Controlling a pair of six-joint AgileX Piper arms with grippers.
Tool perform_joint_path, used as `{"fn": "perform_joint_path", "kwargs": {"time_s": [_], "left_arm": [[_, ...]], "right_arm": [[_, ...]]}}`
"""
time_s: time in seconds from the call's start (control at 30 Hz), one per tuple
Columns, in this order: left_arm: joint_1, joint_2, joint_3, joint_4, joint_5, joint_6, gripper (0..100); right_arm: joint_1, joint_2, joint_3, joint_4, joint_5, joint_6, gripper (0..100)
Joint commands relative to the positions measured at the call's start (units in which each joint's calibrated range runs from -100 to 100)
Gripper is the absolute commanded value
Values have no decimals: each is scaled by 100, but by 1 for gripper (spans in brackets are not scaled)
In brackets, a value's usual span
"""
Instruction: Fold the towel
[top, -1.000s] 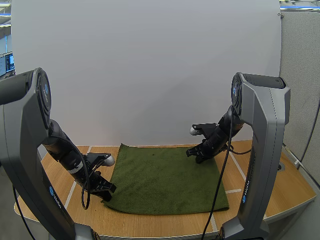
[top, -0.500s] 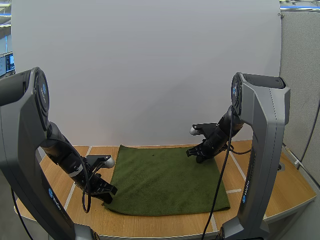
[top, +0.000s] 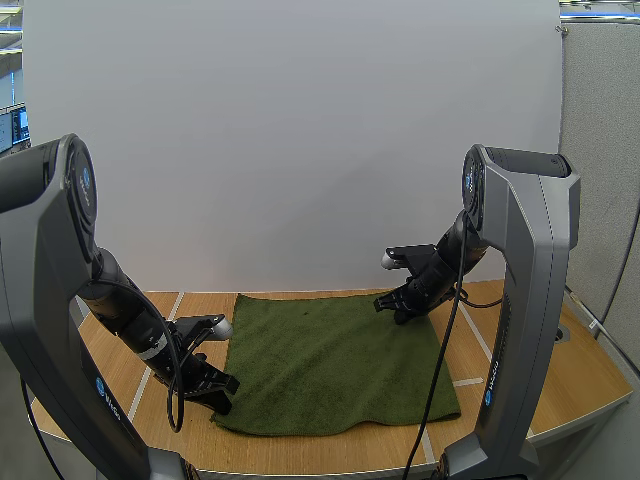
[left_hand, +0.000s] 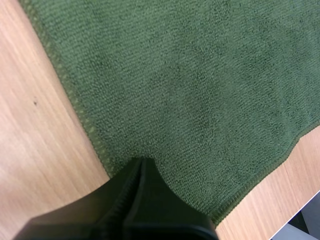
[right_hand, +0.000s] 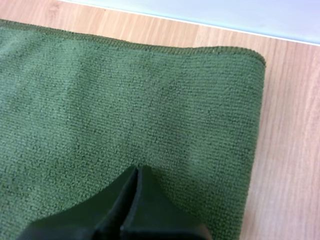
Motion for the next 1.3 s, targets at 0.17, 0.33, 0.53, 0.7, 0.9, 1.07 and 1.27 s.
{"fn": "perform_joint_path", "kwargs": {"time_s": [0.17, 0.33, 0.53, 0.7, 0.9, 1.07, 1.27], "left_arm": [[-11, 377, 498, 1130, -1178, 51, 0], [-11, 377, 483, 967, -1343, 51, 0], [-11, -200, 426, 537, -1361, 280, 0], [-11, -931, 252, 379, -1367, 253, 0], [-11, -1853, -348, -158, -556, 241, 0], [-11, -2435, -746, -412, 139, 165, 0], [-11, -2940, -909, -423, 144, -28, 0]], "right_arm": [[-11, -884, -30, 61, -54, -45, 0], [-11, -1384, -30, -90, 67, -21, 0], [-69, -1429, -30, -358, 84, 296, 0], [-207, -1429, -30, -358, -30, 296, 0], [-403, -1429, -30, -373, -55, 275, 0], [-403, -1429, -30, -384, 27, 262, 0], [-403, -1146, -112, -384, 7, 251, 26]]}}
